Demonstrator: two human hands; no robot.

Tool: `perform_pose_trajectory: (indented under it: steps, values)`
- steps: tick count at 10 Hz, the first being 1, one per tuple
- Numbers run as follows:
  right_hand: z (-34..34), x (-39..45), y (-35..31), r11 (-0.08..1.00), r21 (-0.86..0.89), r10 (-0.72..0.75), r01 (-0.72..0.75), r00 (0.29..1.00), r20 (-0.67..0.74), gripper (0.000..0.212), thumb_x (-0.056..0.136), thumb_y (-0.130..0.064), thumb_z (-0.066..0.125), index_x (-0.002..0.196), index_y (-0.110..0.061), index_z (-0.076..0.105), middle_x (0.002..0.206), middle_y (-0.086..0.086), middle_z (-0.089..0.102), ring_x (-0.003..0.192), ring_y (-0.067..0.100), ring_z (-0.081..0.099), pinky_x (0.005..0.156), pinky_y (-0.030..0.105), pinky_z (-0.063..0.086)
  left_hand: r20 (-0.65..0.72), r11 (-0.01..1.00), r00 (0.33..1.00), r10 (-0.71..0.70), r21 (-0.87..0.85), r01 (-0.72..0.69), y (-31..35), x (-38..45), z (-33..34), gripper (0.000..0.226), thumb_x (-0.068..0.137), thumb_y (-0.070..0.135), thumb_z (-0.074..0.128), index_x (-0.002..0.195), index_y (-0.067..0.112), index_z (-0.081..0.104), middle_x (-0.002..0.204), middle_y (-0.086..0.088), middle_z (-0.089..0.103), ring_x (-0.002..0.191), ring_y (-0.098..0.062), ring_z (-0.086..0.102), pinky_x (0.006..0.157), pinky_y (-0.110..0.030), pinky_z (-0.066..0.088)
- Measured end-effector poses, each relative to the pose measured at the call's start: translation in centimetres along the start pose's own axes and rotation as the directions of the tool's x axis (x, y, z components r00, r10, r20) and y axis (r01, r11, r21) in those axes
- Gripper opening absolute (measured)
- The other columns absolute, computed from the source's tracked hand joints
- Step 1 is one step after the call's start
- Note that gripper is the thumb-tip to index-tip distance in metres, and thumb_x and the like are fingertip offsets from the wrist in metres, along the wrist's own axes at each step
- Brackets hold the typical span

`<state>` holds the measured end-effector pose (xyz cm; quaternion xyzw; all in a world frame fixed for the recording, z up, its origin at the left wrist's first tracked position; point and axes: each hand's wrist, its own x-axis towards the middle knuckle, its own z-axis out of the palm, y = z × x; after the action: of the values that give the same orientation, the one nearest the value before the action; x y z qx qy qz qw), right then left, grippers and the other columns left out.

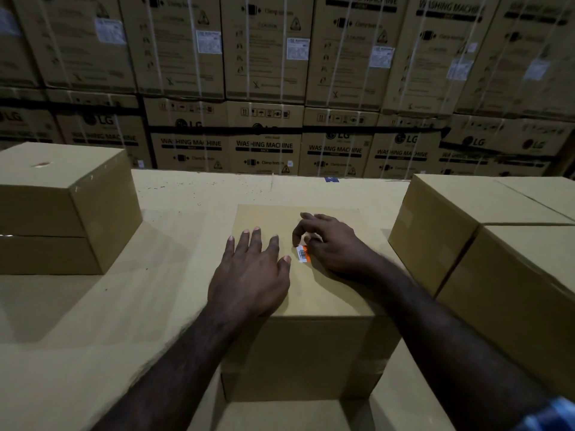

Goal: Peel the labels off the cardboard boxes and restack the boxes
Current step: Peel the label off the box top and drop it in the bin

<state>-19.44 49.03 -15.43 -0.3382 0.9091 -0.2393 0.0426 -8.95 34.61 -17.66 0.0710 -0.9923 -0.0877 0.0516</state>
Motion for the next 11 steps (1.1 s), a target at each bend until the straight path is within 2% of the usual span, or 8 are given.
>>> perform_pose_trajectory:
  steps: [1,2,3,4,6,9,11]
  values:
    - [0.0,0.2,0.2,0.999,-0.037,0.006,-0.005,1.0,0.014,0.023,0.1,-0.013,0.043,0.109,-0.029,0.056,0.155,-0.005,0.034,0.148,0.024,0.016,0.116,0.058,0.014,0.003,1.0,1.0,0.002,0.006,-0.002,0.0,0.0,-0.1,0.06,0.101,0.049,0.017,0.155,0.024,0.01,0.162,-0.009,0.002,0.15,-0.025,-0.002,0.121,-0.045,-0.002]
    - [-0.1,0.1,0.5,0.997,0.068,-0.035,0.038,0.998,-0.048,0.03,0.096,-0.005,0.043,0.094,-0.033,0.053,0.112,-0.018,0.053,0.129,0.023,0.04,0.109,0.059,0.028,0.011,1.0,1.0,0.001,0.003,-0.001,0.1,0.0,-0.2,0.06,0.101,0.049,0.017,0.155,0.024,0.009,0.162,-0.009,0.001,0.15,-0.025,-0.002,0.121,-0.045,-0.002]
    - [0.0,0.2,0.6,0.997,0.076,-0.024,0.027,0.999,-0.04,0.034,0.098,-0.005,0.043,0.099,-0.037,0.055,0.14,-0.009,0.048,0.142,0.021,0.029,0.113,0.057,0.024,0.016,1.0,1.0,0.001,0.003,-0.001,0.1,-0.1,-0.3,0.06,0.101,0.05,0.017,0.155,0.024,0.009,0.162,-0.009,0.0,0.15,-0.025,-0.003,0.121,-0.045,-0.003]
    - [0.2,0.2,0.5,0.999,0.035,-0.022,0.022,1.0,-0.015,0.037,0.099,-0.008,0.043,0.099,-0.043,0.055,0.16,-0.004,0.026,0.149,0.022,0.013,0.116,0.058,0.016,0.013,1.0,1.0,0.003,0.006,-0.003,0.0,0.0,-0.1,0.06,0.101,0.05,0.017,0.155,0.024,0.009,0.163,-0.009,0.0,0.15,-0.025,-0.003,0.121,-0.045,-0.003]
    - [0.0,0.1,0.1,1.0,0.005,-0.021,0.021,1.0,-0.014,0.033,0.098,-0.01,0.045,0.097,-0.042,0.053,0.161,-0.003,0.024,0.15,0.023,0.011,0.116,0.059,0.014,0.003,1.0,1.0,0.002,0.004,-0.002,0.0,0.2,0.1,0.06,0.101,0.05,0.017,0.155,0.025,0.01,0.163,-0.009,0.001,0.15,-0.025,-0.002,0.121,-0.046,-0.002]
    - [-0.1,-0.1,-0.6,0.997,-0.076,0.005,-0.002,0.999,0.038,0.025,0.099,-0.012,0.044,0.111,-0.031,0.053,0.159,-0.003,0.025,0.149,0.025,0.01,0.117,0.06,0.005,-0.002,1.0,1.0,0.004,0.008,-0.004,0.0,0.1,0.0,0.06,0.101,0.05,0.017,0.155,0.024,0.01,0.162,-0.008,0.001,0.15,-0.025,-0.002,0.121,-0.044,-0.003]
    - [0.2,0.1,-1.3,0.991,-0.136,0.004,0.006,0.997,0.072,0.024,0.097,-0.009,0.044,0.108,-0.028,0.05,0.156,-0.005,0.029,0.147,0.026,0.015,0.113,0.066,0.005,0.001,1.0,1.0,0.007,0.007,-0.007,-0.1,0.0,0.0,0.06,0.101,0.05,0.016,0.155,0.025,0.009,0.162,-0.008,0.001,0.15,-0.024,-0.003,0.121,-0.045,-0.002]
